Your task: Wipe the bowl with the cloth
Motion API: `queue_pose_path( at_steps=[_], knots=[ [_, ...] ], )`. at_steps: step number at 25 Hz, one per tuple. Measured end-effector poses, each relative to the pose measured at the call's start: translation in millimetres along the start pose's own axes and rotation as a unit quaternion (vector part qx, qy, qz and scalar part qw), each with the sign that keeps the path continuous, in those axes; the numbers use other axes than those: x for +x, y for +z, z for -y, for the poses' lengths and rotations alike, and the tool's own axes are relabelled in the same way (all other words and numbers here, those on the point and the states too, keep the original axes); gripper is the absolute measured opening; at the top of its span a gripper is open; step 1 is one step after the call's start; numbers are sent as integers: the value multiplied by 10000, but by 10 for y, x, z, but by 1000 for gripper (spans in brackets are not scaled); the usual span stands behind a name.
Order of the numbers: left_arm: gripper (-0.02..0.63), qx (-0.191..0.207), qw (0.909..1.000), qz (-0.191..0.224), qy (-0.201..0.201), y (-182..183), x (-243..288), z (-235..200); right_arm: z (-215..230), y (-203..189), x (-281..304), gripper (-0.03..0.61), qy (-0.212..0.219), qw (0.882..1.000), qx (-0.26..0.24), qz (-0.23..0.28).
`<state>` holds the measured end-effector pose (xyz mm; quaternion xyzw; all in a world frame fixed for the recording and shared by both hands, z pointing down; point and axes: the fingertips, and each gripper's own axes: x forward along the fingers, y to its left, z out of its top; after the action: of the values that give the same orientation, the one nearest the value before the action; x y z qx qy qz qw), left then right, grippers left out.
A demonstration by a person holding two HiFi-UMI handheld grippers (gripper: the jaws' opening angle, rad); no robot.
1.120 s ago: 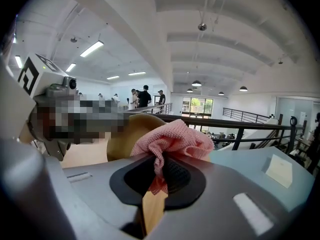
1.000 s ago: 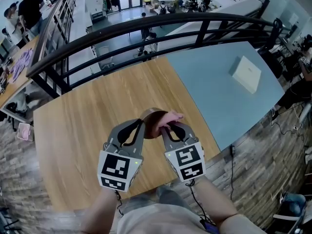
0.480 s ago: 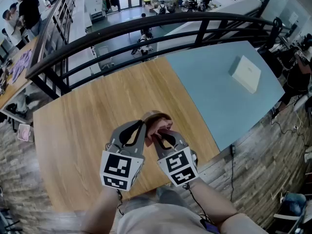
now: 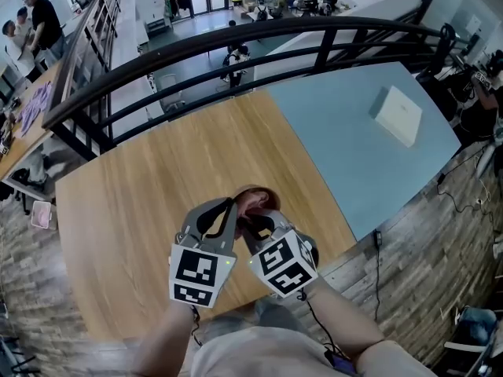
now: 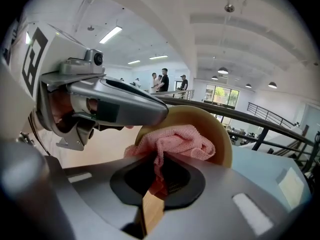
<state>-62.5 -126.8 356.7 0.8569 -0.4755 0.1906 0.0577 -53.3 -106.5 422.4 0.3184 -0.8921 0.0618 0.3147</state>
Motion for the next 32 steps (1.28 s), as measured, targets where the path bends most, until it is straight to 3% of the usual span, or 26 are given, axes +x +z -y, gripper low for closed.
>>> queue_pose_path(
  at_steps=[7,14,21,25,32],
  knots=[
    [9,555,9983,-134,152,-37,-29,119,-53,7,-13,28,19,9998,-176,-31],
    [9,436,9990,-48,60,0,-28,190,54,134,-120,28,-24,9992,-92,392],
    [8,282,9996,-25,-9,0,-18,190,348,196,-301,28,-660,9950,218,718],
    [8,117,9999,66,-51,48,-29,206,483,173,-374,28,-997,9926,97,692],
    [11,-27,9997,263,15,97,-29,219,612,-72,-412,28,-1156,9923,186,397]
  ],
)
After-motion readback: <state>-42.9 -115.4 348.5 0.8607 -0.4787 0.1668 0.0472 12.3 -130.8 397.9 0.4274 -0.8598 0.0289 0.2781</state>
